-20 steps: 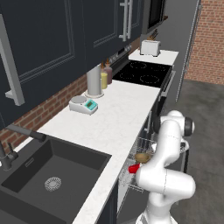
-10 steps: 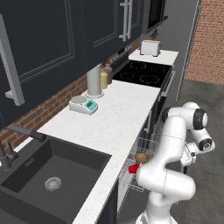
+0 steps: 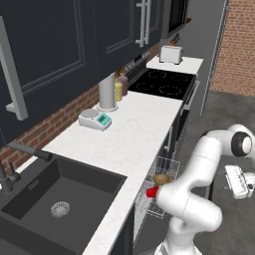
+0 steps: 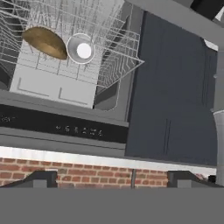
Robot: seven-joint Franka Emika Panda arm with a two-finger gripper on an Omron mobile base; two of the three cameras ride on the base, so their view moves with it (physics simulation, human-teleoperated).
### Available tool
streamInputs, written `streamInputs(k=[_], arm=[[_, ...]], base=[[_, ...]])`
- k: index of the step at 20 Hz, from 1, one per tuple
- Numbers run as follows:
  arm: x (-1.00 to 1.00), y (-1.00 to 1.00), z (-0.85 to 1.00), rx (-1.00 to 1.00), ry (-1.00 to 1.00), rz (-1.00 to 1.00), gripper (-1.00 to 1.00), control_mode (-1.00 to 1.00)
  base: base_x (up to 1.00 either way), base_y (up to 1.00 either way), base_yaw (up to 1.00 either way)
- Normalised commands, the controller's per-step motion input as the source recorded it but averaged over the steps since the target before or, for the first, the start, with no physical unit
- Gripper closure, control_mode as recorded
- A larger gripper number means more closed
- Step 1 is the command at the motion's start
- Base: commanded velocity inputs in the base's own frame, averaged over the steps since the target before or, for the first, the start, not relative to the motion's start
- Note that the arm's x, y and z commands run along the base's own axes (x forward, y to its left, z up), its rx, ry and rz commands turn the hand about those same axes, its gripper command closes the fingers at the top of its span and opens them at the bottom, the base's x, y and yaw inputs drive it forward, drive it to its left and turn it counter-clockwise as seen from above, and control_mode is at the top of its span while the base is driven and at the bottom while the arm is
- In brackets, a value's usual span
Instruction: Pick up the cup and bowl from the counter, place them in the dishwasher, and close the dishwasher door.
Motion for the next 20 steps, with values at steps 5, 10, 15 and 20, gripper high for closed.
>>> streamInputs(k=[5, 10, 15, 20], arm=[[-0.54, -0.97, -0.44, 0.08, 0.00, -0.15, -1.00, -1.00], [-0.20, -0.54, -0.67, 0.05, -0.03, -0.18, -1.00, -1.00], [0.11, -0.03, -0.81, 0.07, -0.04, -0.11, -1.00, -1.00], [0.44, 0.00, -0.80, 0.05, -0.02, -0.05, -1.00, -1.00]], base=[[0.00, 0.00, 0.00], [0.00, 0.00, 0.00], [0.00, 0.00, 0.00], [0.00, 0.00, 0.00]])
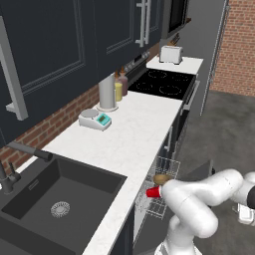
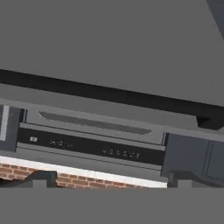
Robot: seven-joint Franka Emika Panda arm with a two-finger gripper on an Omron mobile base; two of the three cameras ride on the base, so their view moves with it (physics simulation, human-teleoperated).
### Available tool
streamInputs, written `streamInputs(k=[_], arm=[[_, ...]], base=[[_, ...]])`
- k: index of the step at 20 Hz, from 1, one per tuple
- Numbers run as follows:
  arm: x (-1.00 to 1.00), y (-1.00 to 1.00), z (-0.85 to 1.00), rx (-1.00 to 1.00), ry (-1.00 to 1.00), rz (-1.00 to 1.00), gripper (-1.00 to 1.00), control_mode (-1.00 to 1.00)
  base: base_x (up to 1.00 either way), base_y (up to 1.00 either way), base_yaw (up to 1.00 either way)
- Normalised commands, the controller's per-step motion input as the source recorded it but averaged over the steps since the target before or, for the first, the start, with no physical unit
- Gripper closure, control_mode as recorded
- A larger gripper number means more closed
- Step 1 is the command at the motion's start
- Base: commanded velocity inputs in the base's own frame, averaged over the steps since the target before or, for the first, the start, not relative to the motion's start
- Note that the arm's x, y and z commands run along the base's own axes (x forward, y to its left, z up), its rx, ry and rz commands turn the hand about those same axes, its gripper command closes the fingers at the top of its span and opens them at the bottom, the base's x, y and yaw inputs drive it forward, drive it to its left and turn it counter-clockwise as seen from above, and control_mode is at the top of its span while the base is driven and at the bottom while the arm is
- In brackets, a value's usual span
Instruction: Pick up the cup and bowl from the counter, place them in the dishwasher, and close the dishwasher door.
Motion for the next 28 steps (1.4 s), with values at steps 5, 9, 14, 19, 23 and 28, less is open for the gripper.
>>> streamInputs(k=[5, 9, 14, 19, 23, 28], arm=[[0.58, 0.00, -0.72, 0.03, 0.00, -0.03, -1.00, -1.00], [0.66, 0.00, -0.61, 0.04, 0.03, -0.02, -1.00, -1.00], [0.66, 0.00, -0.65, 0.03, 0.08, -0.02, -1.00, -1.00], [0.50, 0.00, -0.77, 0.01, 0.11, 0.00, -1.00, -1.00], [0.32, 0.00, -0.67, 0.01, 0.11, 0.00, -1.00, -1.00], [0.15, 0.03, -0.40, 0.03, 0.05, 0.00, -1.00, -1.00]], base=[[0.00, 0.00, 0.00], [0.00, 0.00, 0.00], [0.00, 0.00, 0.00], [0.00, 0.00, 0.00], [0.00, 0.00, 0.00], [0.00, 0.00, 0.00]])
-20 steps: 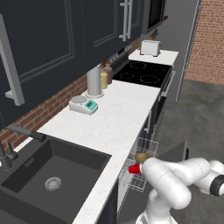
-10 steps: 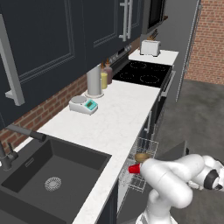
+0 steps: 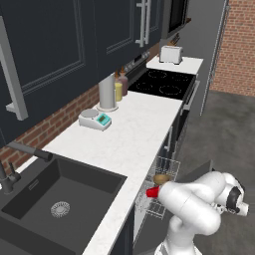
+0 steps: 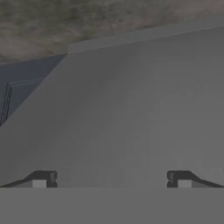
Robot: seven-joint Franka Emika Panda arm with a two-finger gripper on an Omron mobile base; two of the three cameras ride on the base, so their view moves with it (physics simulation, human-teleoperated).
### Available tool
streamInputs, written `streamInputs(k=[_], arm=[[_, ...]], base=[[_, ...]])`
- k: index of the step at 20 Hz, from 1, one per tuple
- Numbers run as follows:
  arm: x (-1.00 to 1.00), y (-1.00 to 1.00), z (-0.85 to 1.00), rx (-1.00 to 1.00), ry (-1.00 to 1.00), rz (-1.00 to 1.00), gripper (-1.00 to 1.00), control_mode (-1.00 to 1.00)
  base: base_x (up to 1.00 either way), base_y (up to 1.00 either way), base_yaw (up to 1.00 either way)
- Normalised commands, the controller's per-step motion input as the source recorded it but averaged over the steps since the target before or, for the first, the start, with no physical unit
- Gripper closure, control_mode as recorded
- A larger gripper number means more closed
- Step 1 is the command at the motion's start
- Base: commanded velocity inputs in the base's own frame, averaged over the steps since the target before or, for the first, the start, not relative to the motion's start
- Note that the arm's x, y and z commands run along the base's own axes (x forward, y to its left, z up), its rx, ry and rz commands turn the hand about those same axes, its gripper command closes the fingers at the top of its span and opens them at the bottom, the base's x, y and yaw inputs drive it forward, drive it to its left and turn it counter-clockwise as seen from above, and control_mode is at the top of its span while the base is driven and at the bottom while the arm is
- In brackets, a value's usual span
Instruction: Pick up the cup and bowl from the counter, place them in the dishwasher, and close the dishwasher door.
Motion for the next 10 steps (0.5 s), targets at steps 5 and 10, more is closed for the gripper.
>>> streamInputs(k=[5, 10], arm=[[0.01, 0.28, -0.05, 0.09, -0.02, 0.01, -1.00, -1.00], [0.00, 0.52, 0.10, 0.16, -0.11, 0.07, -1.00, -1.00]], base=[[0.00, 0.00, 0.00], [0.00, 0.00, 0.00]])
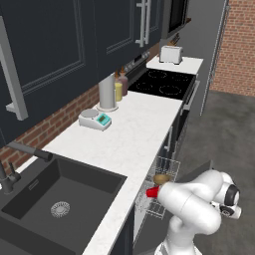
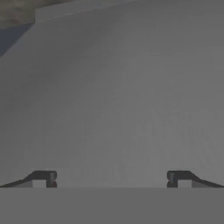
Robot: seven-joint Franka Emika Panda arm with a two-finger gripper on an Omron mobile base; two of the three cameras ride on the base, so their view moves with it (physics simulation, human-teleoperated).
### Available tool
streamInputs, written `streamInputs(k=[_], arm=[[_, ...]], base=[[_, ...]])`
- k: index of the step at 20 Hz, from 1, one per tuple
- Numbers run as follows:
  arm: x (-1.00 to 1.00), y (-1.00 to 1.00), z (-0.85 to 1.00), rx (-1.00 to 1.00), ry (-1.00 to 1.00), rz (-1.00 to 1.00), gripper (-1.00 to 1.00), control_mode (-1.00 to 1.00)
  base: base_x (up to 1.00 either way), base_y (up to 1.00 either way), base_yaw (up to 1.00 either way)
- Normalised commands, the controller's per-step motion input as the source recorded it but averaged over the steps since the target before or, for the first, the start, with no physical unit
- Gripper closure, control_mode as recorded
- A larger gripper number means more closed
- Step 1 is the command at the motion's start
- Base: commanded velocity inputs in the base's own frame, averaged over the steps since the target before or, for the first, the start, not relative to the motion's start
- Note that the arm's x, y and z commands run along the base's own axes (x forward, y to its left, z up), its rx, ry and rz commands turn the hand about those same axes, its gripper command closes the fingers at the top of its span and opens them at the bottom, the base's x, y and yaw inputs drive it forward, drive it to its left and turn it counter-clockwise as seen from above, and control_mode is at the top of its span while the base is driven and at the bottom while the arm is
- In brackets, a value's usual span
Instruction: Pick up the cup and bowl from the counter, place them in the dishwasher, and close the dishwasher door.
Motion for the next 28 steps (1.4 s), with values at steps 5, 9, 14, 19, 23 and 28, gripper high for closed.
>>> streamInputs(k=[5, 9, 14, 19, 23, 28], arm=[[0.03, 0.63, 0.40, 0.24, -0.12, 0.15, -1.00, -1.00], [0.21, 0.67, 0.60, 0.27, -0.13, 0.18, -1.00, -1.00], [0.43, 0.75, 0.72, 0.28, -0.12, 0.18, -1.00, -1.00], [0.58, 0.83, 0.65, 0.24, -0.13, 0.17, -1.00, -1.00], [0.57, 0.78, 0.37, 0.19, -0.13, 0.14, -1.00, -1.00], [0.44, 0.72, 0.12, 0.15, -0.11, 0.11, -1.00, -1.00]], base=[[0.00, 0.00, 0.00], [0.00, 0.00, 0.00], [0.00, 0.00, 0.00], [0.00, 0.00, 0.00], [0.00, 0.00, 0.00], [0.00, 0.00, 0.00]])
